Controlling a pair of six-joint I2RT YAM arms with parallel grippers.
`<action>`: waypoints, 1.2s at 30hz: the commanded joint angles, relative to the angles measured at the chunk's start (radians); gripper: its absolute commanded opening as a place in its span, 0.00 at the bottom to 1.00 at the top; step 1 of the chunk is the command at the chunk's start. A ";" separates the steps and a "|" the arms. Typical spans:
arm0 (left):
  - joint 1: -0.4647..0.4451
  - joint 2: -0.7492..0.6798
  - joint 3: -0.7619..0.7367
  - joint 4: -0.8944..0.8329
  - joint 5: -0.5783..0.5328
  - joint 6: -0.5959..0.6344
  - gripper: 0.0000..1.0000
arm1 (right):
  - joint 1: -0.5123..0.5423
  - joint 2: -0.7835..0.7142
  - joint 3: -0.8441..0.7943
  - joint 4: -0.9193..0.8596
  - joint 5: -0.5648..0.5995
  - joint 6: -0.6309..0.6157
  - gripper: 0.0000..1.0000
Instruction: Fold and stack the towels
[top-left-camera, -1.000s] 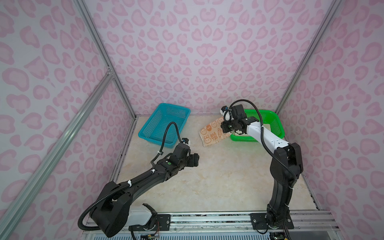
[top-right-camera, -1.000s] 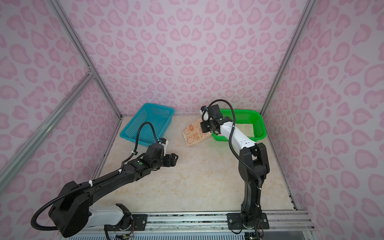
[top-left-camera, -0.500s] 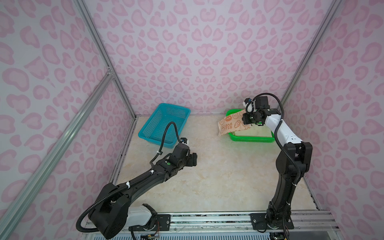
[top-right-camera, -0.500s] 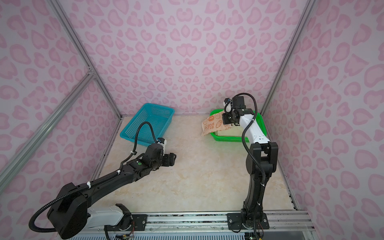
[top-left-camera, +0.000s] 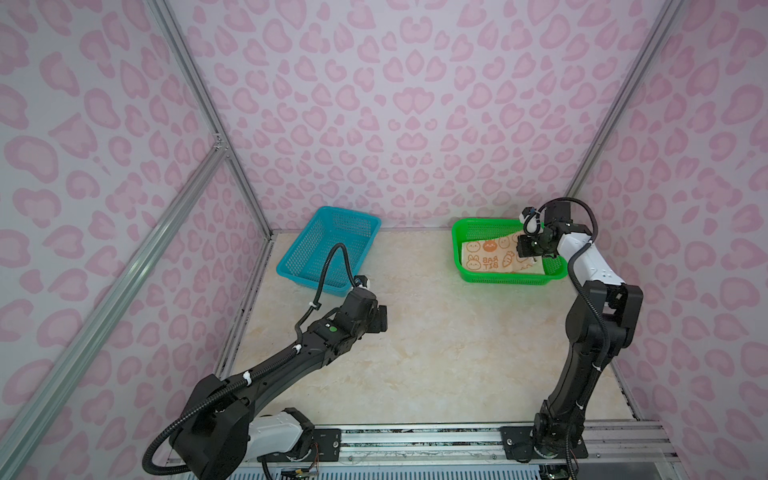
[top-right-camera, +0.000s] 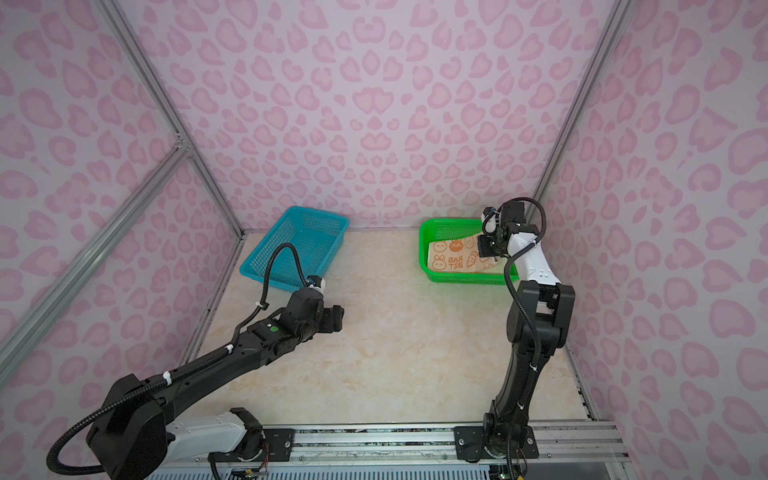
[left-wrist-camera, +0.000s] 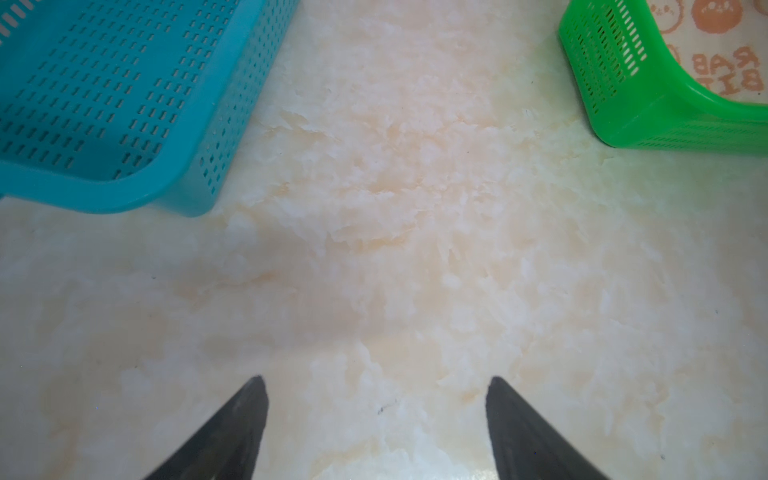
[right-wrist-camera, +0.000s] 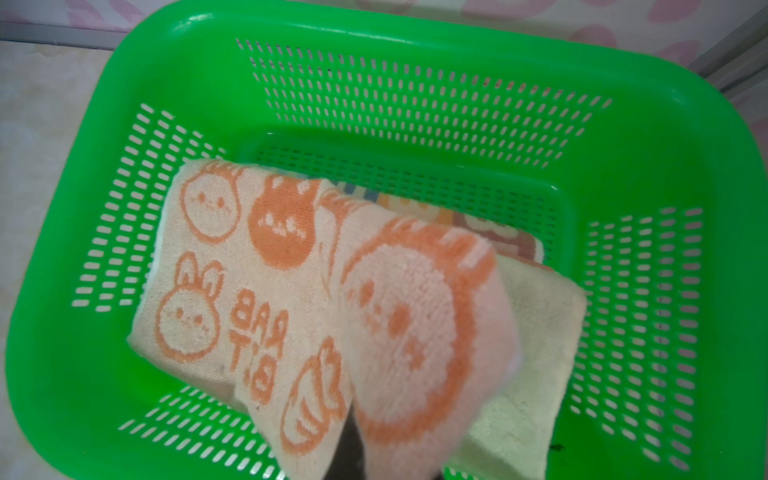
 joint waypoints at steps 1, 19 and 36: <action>0.002 -0.020 0.012 -0.015 -0.042 0.003 0.85 | -0.021 0.023 -0.012 0.019 0.052 0.006 0.01; 0.012 -0.124 -0.029 -0.070 -0.168 0.060 0.98 | -0.005 -0.166 -0.345 0.311 0.154 0.117 0.99; 0.191 -0.168 -0.187 0.142 -0.271 0.189 0.98 | 0.288 -0.597 -0.964 0.719 0.197 0.130 0.99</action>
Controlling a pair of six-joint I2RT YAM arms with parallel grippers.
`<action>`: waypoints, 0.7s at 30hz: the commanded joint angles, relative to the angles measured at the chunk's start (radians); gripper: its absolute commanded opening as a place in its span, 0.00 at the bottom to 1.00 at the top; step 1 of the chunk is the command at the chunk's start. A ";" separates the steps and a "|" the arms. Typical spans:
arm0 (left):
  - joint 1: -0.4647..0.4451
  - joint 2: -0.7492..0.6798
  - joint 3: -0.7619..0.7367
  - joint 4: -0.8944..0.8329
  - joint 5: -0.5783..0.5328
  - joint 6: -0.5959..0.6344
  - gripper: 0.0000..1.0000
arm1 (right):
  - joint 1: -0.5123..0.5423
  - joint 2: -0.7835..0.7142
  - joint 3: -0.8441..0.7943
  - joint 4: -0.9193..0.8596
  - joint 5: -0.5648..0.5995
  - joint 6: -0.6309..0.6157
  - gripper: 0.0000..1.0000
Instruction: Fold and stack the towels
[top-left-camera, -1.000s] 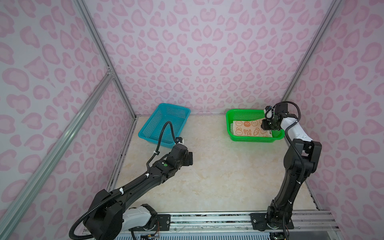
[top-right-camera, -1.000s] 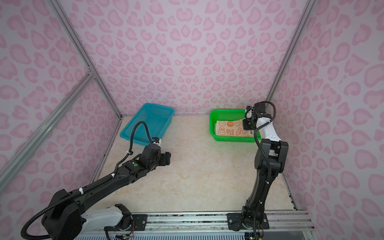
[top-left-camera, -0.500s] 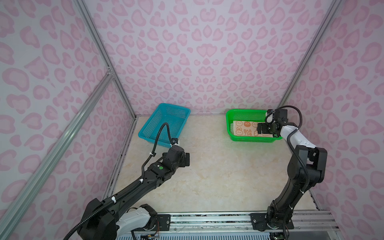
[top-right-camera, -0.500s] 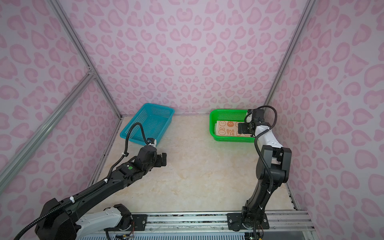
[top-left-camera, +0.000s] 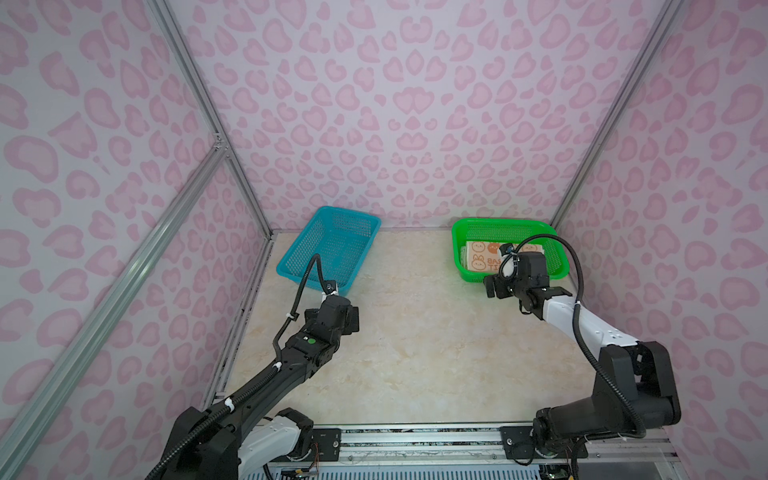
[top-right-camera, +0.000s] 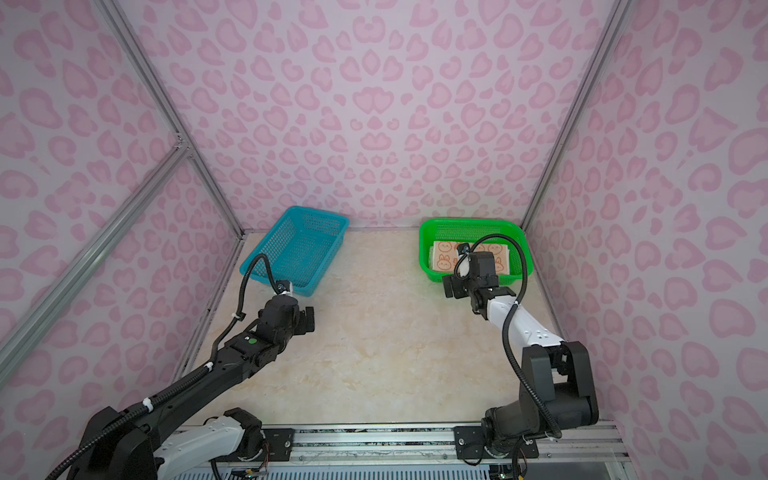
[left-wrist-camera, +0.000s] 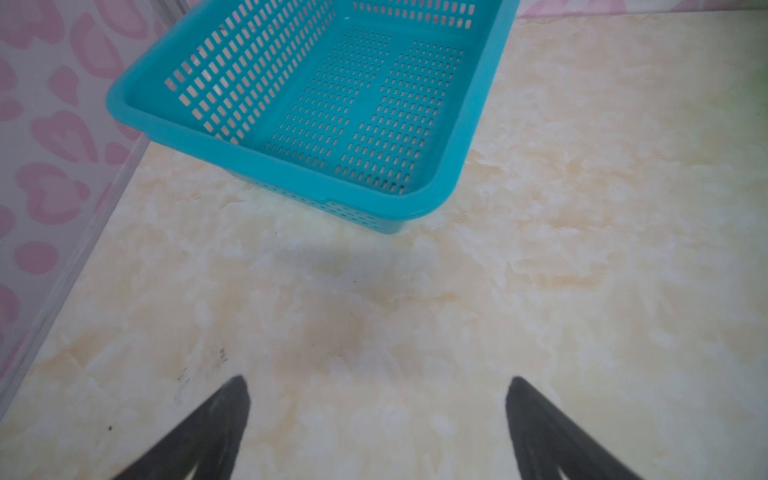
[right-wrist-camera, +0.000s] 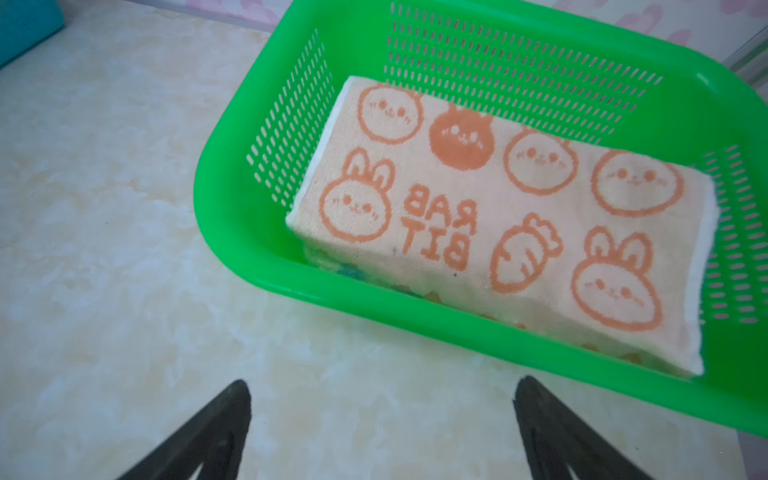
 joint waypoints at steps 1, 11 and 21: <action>0.035 -0.010 -0.031 0.111 -0.036 0.045 0.98 | 0.035 -0.037 -0.096 0.152 0.017 0.021 0.99; 0.228 0.056 -0.145 0.539 0.021 0.175 0.98 | 0.063 -0.061 -0.416 0.581 0.111 0.022 1.00; 0.421 0.219 -0.239 0.916 0.204 0.171 0.98 | 0.075 -0.088 -0.539 0.800 0.086 -0.005 1.00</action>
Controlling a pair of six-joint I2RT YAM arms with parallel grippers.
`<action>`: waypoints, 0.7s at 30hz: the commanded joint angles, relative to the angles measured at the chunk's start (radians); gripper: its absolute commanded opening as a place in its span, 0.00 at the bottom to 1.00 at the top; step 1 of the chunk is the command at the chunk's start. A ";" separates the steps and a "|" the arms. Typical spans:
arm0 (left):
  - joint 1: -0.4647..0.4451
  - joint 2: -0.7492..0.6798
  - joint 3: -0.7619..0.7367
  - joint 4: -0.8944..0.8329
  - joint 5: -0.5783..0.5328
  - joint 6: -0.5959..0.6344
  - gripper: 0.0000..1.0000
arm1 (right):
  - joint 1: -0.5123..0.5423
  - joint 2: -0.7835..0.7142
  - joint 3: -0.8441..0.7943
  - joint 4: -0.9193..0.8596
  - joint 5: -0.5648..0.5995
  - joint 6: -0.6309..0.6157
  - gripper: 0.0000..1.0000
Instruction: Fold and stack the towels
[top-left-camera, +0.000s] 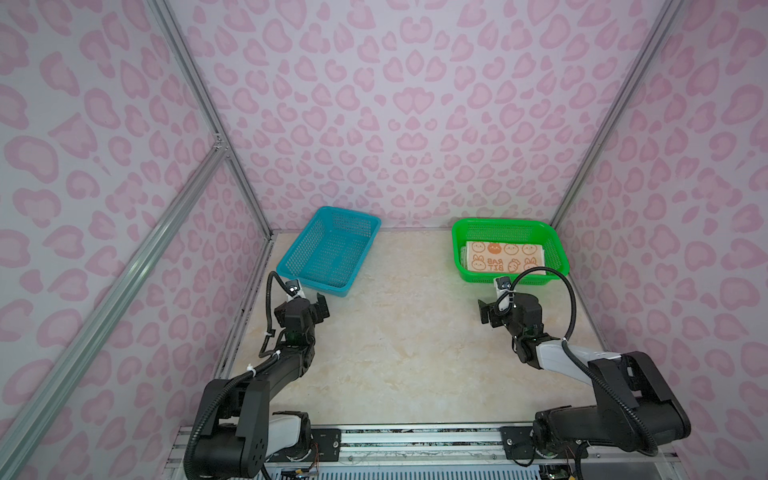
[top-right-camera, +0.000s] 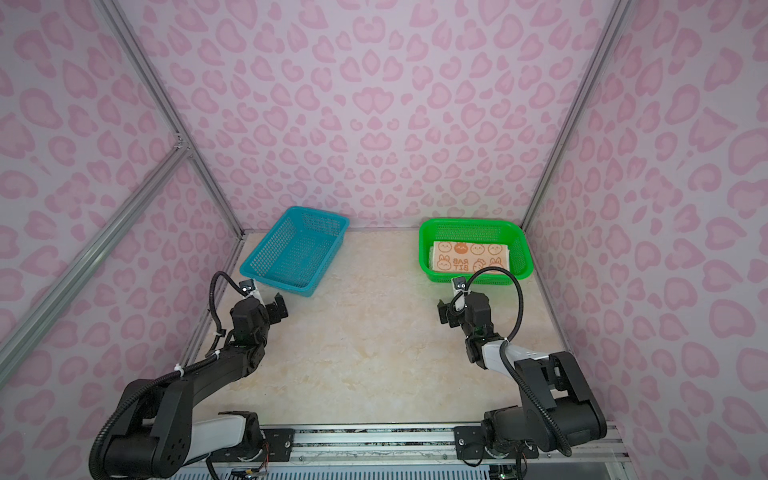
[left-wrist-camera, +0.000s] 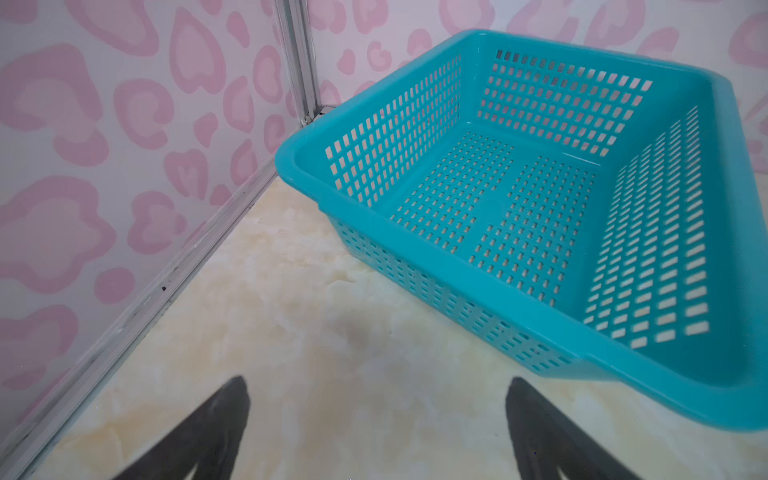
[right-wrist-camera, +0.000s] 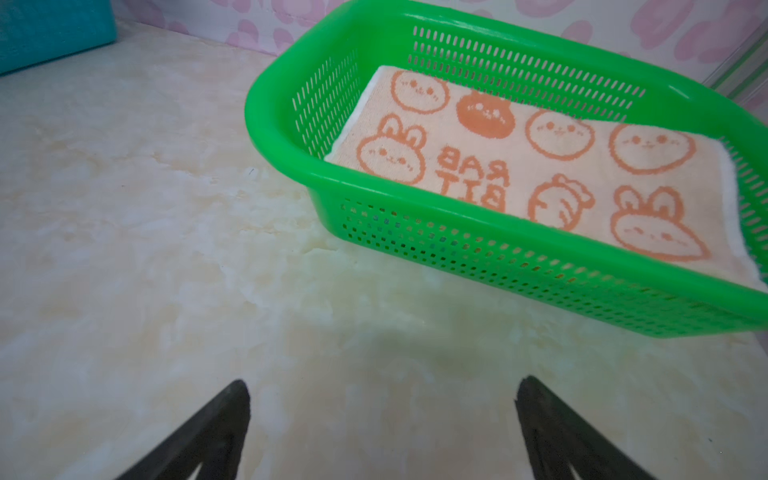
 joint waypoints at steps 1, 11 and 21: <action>0.032 0.043 -0.018 0.190 0.074 0.004 0.98 | 0.002 -0.021 -0.046 0.144 0.033 0.003 1.00; 0.059 0.258 0.034 0.249 0.164 0.012 0.98 | -0.006 -0.003 -0.017 0.105 0.039 0.024 1.00; 0.074 0.270 0.070 0.206 0.120 -0.025 0.98 | -0.040 -0.040 -0.043 0.106 0.136 -0.091 1.00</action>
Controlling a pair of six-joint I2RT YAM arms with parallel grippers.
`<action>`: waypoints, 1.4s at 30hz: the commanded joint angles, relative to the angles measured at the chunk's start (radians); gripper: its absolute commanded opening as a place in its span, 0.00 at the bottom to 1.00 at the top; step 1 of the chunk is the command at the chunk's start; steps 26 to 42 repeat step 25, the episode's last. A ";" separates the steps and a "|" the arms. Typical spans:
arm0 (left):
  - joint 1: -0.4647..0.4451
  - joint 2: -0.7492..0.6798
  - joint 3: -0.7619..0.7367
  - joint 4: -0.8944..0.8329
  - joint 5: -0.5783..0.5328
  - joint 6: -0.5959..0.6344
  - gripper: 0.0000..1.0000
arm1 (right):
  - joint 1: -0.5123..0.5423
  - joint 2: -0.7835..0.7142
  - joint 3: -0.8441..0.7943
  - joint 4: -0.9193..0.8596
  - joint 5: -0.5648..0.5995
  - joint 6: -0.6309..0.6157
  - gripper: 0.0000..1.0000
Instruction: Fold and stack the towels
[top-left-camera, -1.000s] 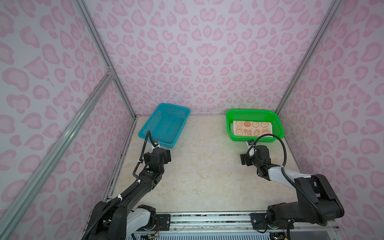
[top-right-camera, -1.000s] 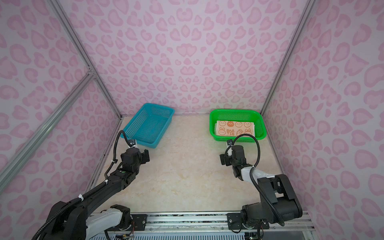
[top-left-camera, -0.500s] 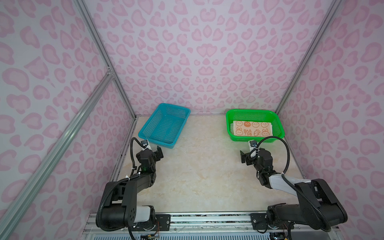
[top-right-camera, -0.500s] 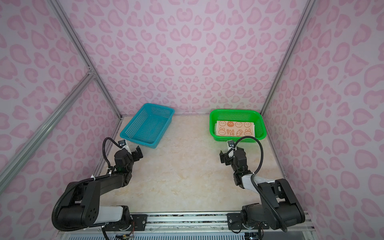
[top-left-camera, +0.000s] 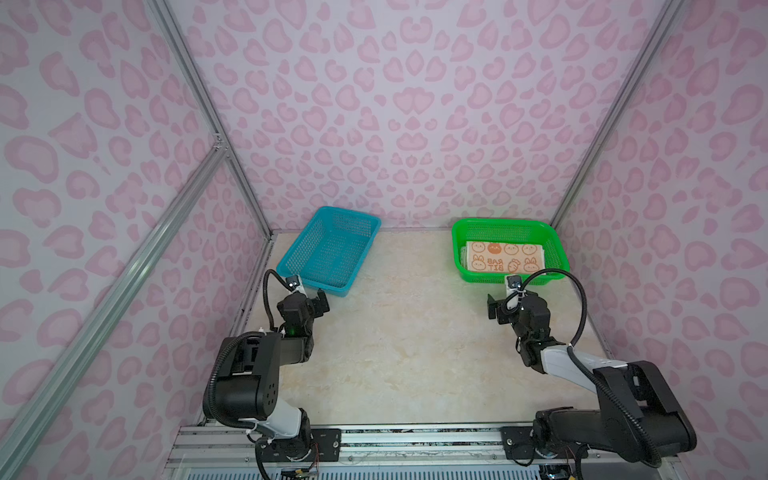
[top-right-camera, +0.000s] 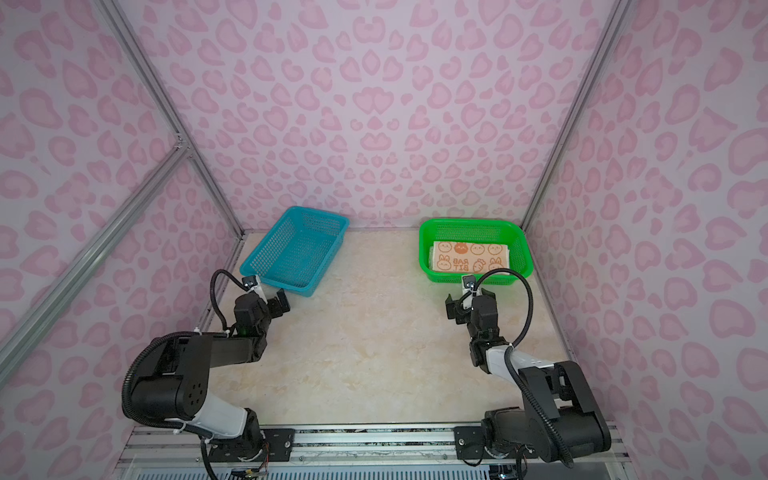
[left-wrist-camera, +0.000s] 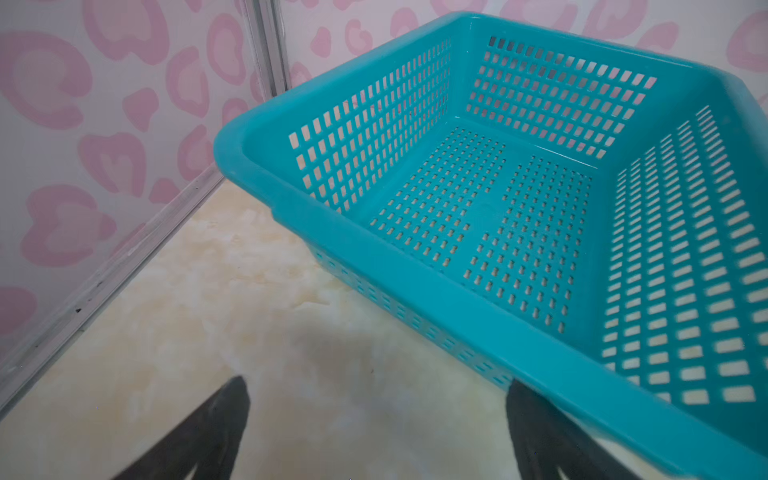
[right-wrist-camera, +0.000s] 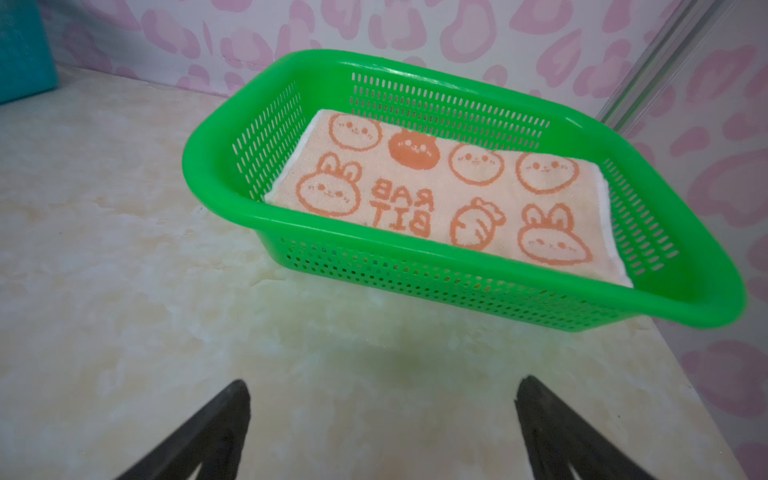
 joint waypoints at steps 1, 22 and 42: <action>0.001 0.004 0.007 0.008 -0.020 -0.010 0.98 | -0.020 0.029 -0.018 0.081 0.026 -0.046 1.00; 0.005 0.008 0.016 -0.007 -0.009 -0.014 0.98 | -0.104 0.237 0.023 0.225 -0.022 0.043 1.00; 0.006 0.006 0.015 -0.006 -0.008 -0.014 0.98 | -0.104 0.235 0.023 0.220 -0.019 0.044 1.00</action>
